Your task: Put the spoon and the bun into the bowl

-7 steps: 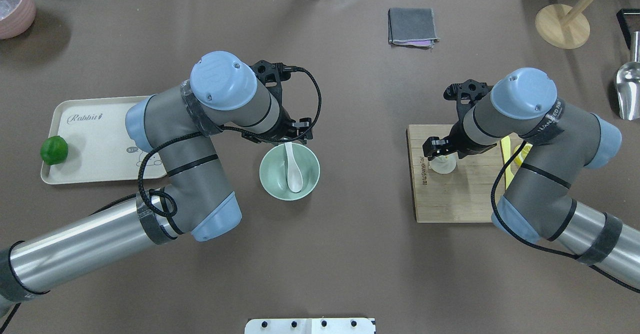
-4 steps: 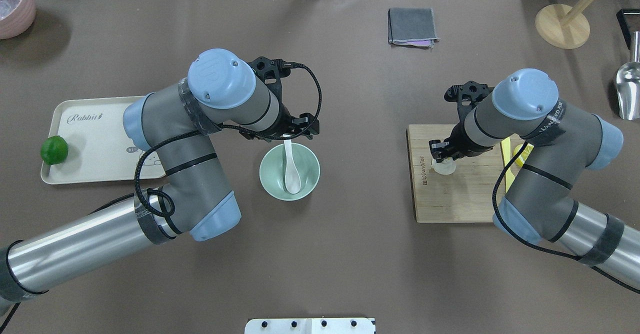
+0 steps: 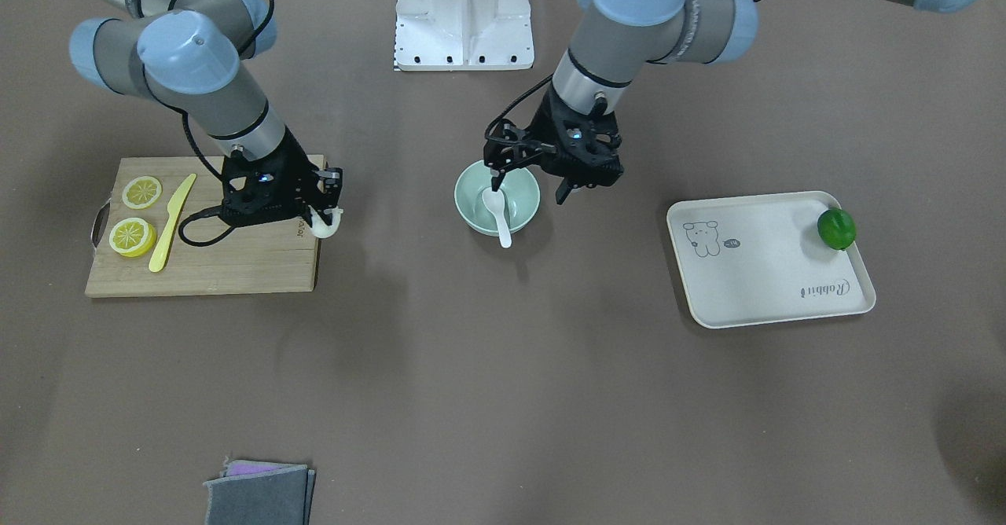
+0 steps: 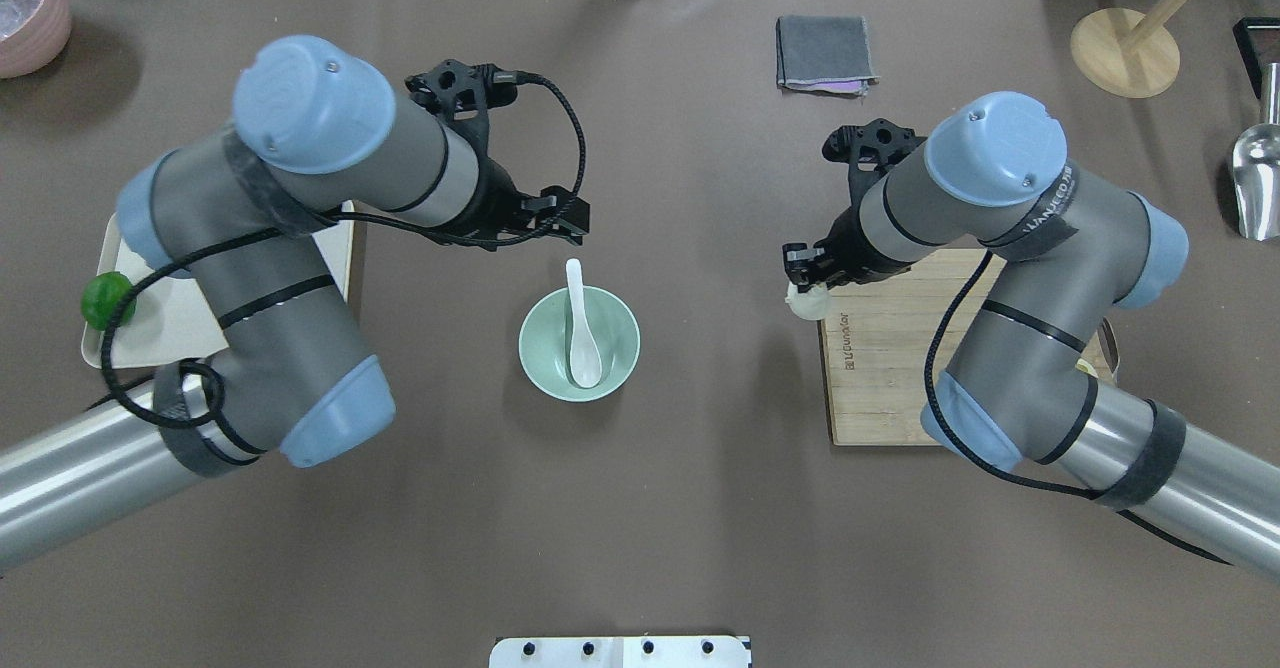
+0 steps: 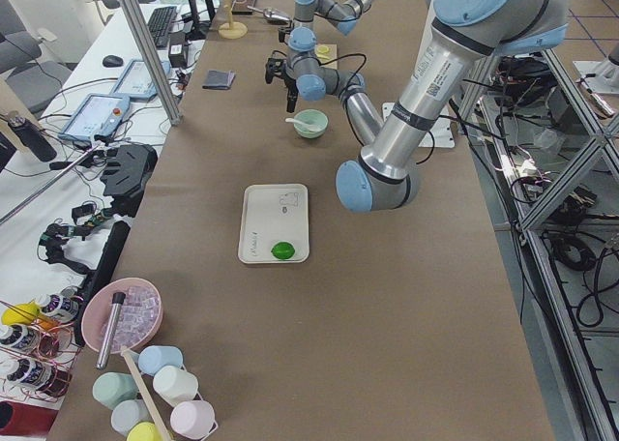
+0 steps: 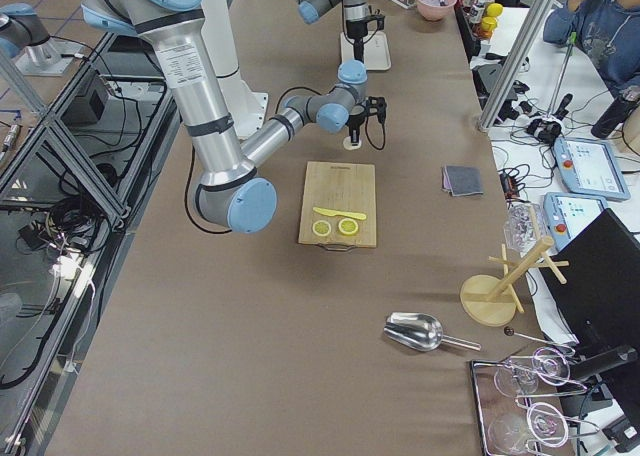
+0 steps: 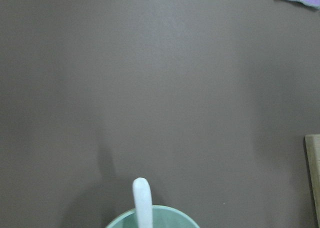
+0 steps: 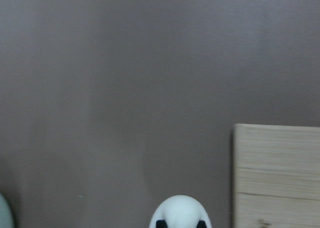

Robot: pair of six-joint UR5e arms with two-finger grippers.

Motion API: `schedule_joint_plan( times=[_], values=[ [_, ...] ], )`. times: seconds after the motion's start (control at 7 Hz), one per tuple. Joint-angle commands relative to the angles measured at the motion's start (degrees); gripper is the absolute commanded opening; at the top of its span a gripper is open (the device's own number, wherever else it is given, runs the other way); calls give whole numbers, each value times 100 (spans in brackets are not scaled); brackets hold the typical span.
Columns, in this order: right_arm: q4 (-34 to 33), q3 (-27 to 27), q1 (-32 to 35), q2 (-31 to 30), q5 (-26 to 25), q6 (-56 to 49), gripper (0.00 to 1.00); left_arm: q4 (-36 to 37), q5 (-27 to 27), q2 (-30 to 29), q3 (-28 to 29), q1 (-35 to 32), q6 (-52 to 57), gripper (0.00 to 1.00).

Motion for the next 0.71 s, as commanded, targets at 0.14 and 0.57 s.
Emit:
schedule_joint_plan(
  times=[0.14, 0.57],
  values=[
    [-7, -497, -896, 1258, -935, 1516, 0, -25, -1078, 1129, -436, -1227, 1876, 98],
    [55, -1165, -1284, 1945, -1375, 1939, 86, -7, -1152, 1247, -357, -1513, 2489, 98]
  ],
)
